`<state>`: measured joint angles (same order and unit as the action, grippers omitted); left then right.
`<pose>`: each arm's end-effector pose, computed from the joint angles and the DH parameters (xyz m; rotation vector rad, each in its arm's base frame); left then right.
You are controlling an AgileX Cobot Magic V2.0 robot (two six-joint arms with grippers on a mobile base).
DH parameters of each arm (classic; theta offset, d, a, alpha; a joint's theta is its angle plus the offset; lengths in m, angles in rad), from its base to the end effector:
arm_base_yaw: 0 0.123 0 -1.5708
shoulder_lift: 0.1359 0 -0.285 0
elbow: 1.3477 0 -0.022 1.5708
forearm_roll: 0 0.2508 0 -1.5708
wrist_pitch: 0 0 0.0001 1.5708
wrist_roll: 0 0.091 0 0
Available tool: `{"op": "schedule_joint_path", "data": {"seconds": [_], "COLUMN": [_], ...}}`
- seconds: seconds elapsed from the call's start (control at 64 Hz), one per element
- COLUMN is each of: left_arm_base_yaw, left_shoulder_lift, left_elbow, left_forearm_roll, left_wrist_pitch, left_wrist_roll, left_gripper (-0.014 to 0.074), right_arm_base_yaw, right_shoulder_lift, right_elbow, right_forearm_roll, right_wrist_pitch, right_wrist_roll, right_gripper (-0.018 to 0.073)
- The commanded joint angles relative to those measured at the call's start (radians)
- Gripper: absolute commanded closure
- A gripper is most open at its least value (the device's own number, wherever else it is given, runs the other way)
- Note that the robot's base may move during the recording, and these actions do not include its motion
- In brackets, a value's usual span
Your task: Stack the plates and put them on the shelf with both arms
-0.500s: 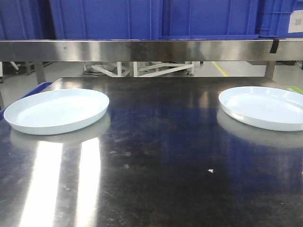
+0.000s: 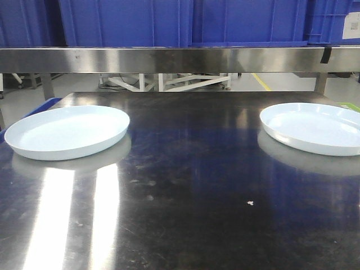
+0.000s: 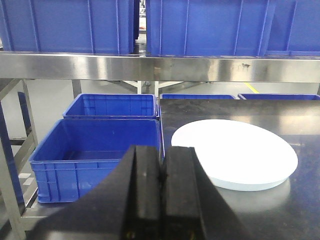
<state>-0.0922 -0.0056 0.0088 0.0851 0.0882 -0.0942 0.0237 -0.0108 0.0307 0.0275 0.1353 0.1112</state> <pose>0.0563 -0.0045 0.2025 0.0593 1.5740 -0.0738 0.0567 0.0017 0.1911 0.0912 1.6377 0.1271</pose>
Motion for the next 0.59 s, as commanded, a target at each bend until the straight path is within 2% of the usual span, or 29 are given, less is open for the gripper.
{"op": "schedule_joint_path", "data": {"seconds": [0.0,0.141,0.234,0.344,0.422,0.578], "left_arm_base_yaw": [-0.001,-0.001,-0.001,-0.003,-0.003,-0.003], "left_shoulder_lift": [-0.018,-0.018,-0.018,0.011,0.082,0.326], "left_elbow": [0.002,0.002,0.001,-0.044,-0.175,-0.531], "left_forearm_roll": [-0.008,-0.008,0.053,0.019,0.019,0.056], "left_wrist_pitch": [-0.082,-0.082,-0.082,-0.078,0.017,0.304], "left_wrist_roll": [-0.004,-0.004,-0.004,-0.004,-0.004,-0.004], "left_gripper": [0.0513,0.0513,0.0513,0.0513,0.0513,0.0513], "right_arm_base_yaw": [-0.006,-0.006,-0.006,-0.006,-0.006,-0.006], "right_shoulder_lift": [-0.019,-0.019,-0.019,-0.019,-0.019,-0.019], "right_elbow": [-0.001,-0.001,-0.001,-0.001,-0.001,-0.001], "right_forearm_roll": [-0.005,-0.005,-0.005,-0.005,-0.005,-0.005], "right_wrist_pitch": [-0.095,-0.095,-0.095,-0.095,-0.095,-0.095], "right_wrist_roll": [-0.005,-0.005,-0.005,-0.005,-0.005,-0.005], "right_gripper": [0.0537,0.0537,0.0537,0.0537,0.0537,0.0537]}}
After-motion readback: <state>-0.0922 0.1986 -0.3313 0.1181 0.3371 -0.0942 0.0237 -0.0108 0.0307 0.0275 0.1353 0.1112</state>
